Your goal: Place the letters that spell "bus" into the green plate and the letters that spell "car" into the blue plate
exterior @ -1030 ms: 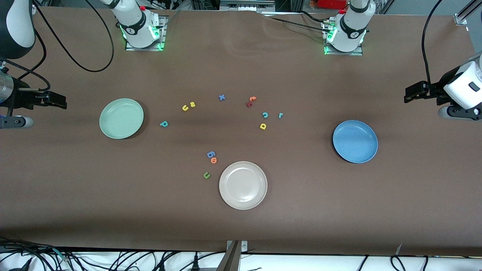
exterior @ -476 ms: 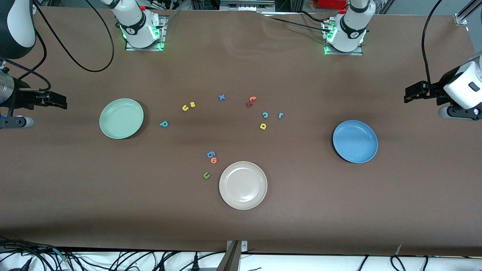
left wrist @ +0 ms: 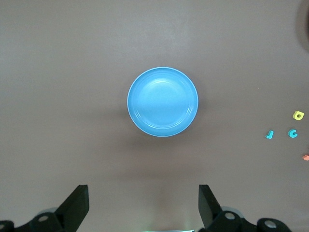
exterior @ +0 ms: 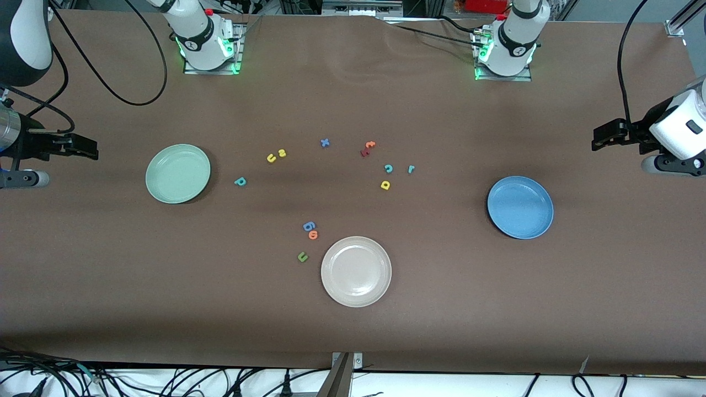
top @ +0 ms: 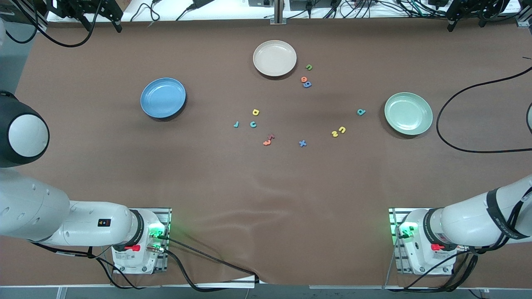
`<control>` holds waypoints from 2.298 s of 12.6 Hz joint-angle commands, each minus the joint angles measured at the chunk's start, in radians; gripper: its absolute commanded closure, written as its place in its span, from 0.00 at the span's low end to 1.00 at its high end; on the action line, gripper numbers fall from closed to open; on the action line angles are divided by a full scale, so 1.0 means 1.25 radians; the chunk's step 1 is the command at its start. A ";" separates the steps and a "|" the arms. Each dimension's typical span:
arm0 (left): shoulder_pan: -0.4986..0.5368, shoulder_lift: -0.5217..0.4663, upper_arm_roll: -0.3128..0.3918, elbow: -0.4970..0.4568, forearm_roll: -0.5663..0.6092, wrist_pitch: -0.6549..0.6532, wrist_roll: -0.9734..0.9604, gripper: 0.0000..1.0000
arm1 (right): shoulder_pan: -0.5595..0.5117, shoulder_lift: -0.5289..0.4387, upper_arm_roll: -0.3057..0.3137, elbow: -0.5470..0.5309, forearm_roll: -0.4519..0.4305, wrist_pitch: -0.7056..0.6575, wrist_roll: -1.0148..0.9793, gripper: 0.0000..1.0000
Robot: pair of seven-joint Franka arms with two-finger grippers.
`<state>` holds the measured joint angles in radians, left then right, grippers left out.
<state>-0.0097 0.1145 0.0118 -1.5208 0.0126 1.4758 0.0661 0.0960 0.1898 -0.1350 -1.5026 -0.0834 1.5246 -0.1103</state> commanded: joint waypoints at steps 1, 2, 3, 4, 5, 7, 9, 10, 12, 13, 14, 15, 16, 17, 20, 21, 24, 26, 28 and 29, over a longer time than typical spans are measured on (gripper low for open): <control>-0.002 -0.014 0.002 -0.014 -0.003 0.006 0.017 0.00 | -0.004 -0.005 0.004 -0.002 -0.006 0.001 -0.015 0.00; -0.002 -0.014 0.002 -0.014 -0.003 0.005 0.017 0.00 | -0.004 -0.005 0.004 -0.002 -0.004 0.003 -0.014 0.01; -0.002 -0.014 0.002 -0.014 -0.003 0.005 0.017 0.00 | -0.004 -0.005 0.004 -0.002 -0.002 0.003 -0.011 0.01; -0.002 -0.014 0.002 -0.014 -0.003 0.006 0.017 0.00 | -0.004 -0.005 0.004 -0.002 -0.002 0.004 -0.004 0.01; -0.002 -0.013 0.002 -0.014 -0.003 0.006 0.017 0.00 | -0.004 -0.005 0.004 -0.002 0.000 0.004 -0.001 0.01; -0.002 -0.014 0.002 -0.014 -0.003 0.005 0.017 0.00 | -0.007 -0.005 0.003 -0.002 0.027 0.004 0.001 0.01; -0.002 -0.014 0.002 -0.014 -0.003 0.005 0.017 0.00 | -0.007 -0.005 0.002 -0.002 0.030 0.004 0.001 0.01; -0.002 -0.014 0.002 -0.014 -0.003 0.006 0.017 0.00 | -0.007 -0.005 0.002 -0.002 0.030 0.004 0.001 0.01; -0.002 -0.013 0.002 -0.014 -0.003 0.005 0.017 0.00 | -0.007 -0.005 0.002 -0.002 0.030 0.004 0.001 0.01; -0.003 -0.013 0.002 -0.014 -0.003 0.006 0.017 0.00 | -0.007 -0.005 0.002 -0.002 0.030 0.003 0.001 0.01; -0.002 -0.014 0.002 -0.014 -0.003 0.006 0.017 0.00 | -0.006 -0.005 0.002 -0.002 0.030 0.003 0.001 0.01; -0.002 -0.013 0.002 -0.014 -0.003 0.005 0.017 0.00 | -0.006 -0.005 0.002 -0.004 0.031 0.004 0.002 0.01; -0.003 -0.013 0.002 -0.014 -0.003 0.005 0.017 0.00 | -0.003 -0.005 0.002 -0.007 0.031 0.005 0.002 0.01; -0.002 -0.013 0.002 -0.014 -0.003 0.005 0.017 0.00 | -0.002 -0.005 0.002 -0.009 0.032 0.004 0.007 0.01; -0.002 -0.013 0.002 -0.014 -0.003 0.006 0.017 0.00 | 0.007 0.000 0.006 -0.016 0.081 0.005 0.094 0.01; -0.002 -0.013 0.002 -0.014 -0.003 0.005 0.017 0.00 | 0.018 0.003 0.006 -0.016 0.095 0.005 0.136 0.01; -0.003 -0.013 0.002 -0.013 -0.003 0.006 0.013 0.00 | 0.073 0.021 0.007 -0.041 0.106 0.014 0.236 0.02; -0.004 -0.012 0.002 -0.013 -0.001 0.005 0.015 0.00 | 0.100 0.021 0.016 -0.087 0.110 0.050 0.321 0.02; -0.004 -0.012 0.002 -0.013 -0.001 0.006 0.016 0.00 | 0.108 0.014 0.059 -0.161 0.110 0.127 0.414 0.02; -0.004 -0.012 0.002 -0.013 -0.001 0.006 0.016 0.00 | 0.108 0.013 0.083 -0.200 0.107 0.176 0.452 0.02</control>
<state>-0.0121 0.1146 0.0117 -1.5209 0.0126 1.4758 0.0661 0.2303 0.2338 -0.0751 -1.6527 0.0425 1.6525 0.3693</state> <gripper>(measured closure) 0.000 0.018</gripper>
